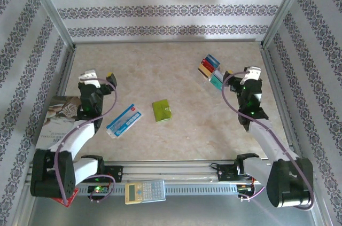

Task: Take the credit cards out of the card holder

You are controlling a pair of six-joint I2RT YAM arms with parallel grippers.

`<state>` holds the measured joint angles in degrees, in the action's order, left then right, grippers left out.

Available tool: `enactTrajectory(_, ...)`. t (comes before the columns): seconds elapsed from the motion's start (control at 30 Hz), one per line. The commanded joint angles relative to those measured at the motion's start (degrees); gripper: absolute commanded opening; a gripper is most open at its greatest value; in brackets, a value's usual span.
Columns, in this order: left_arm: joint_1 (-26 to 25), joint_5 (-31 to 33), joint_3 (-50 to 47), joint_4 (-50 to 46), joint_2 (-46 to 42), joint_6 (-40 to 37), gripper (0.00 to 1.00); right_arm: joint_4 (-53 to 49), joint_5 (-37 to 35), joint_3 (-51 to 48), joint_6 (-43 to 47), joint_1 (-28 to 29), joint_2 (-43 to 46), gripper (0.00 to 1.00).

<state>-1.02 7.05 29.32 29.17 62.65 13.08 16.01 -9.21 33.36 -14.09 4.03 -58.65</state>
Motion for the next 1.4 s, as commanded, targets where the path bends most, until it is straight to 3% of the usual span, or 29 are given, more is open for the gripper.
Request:
enactTrajectory(0.0, 0.49, -7.66, 4.7, -16.16, -1.83, 10.2, 1.0, -18.12, 4.34, 5.53, -8.29, 0.63, 1.88, 0.98)
enactTrajectory(0.17, 0.49, -17.39, 7.38, -19.2, -0.64, 16.87, 1.0, -25.05, 12.05, 11.54, -13.17, 0.7, 0.24, 0.98)
enactTrajectory(0.3, 0.53, -22.14, 10.83, -24.78, 2.51, 15.55, 1.0, -28.83, 15.86, 15.5, -9.73, 1.98, -2.32, 0.98)
enactTrajectory(0.43, 0.49, -22.61, 11.41, -27.7, 2.71, 13.64, 1.0, -31.34, 15.29, 17.53, -6.54, 7.48, -3.3, 0.98)
enactTrajectory(0.6, 0.49, -23.96, 11.9, -30.62, 0.48, 11.63, 1.0, -34.22, 12.3, 20.46, -6.28, 19.05, -8.03, 0.98)
enactTrajectory(0.77, 0.49, -22.9, 11.07, -30.62, -2.01, 11.58, 1.0, -38.58, 6.17, 25.78, -6.63, 32.11, -18.34, 0.98)
enactTrajectory(0.87, 0.54, -22.54, 10.62, -30.53, -2.69, 10.63, 1.0, -39.52, 5.95, 29.0, -6.92, 37.51, -25.53, 0.98)
enactTrajectory(1.07, 0.58, -20.95, 10.49, -30.62, -2.08, 10.89, 1.0, -38.69, 11.01, 33.42, -10.74, 41.25, -37.23, 0.98)
enactTrajectory(1.23, 0.58, -21.2, 10.73, -30.97, -1.64, 10.49, 1.0, -41.33, 8.52, 37.16, -11.5, 43.6, -44.09, 0.95)
enactTrajectory(1.37, 0.58, -21.87, 10.75, -30.71, -0.63, 10.54, 1.0, -43.75, 6.83, 40.29, -14.44, 43.95, -48.35, 0.87)
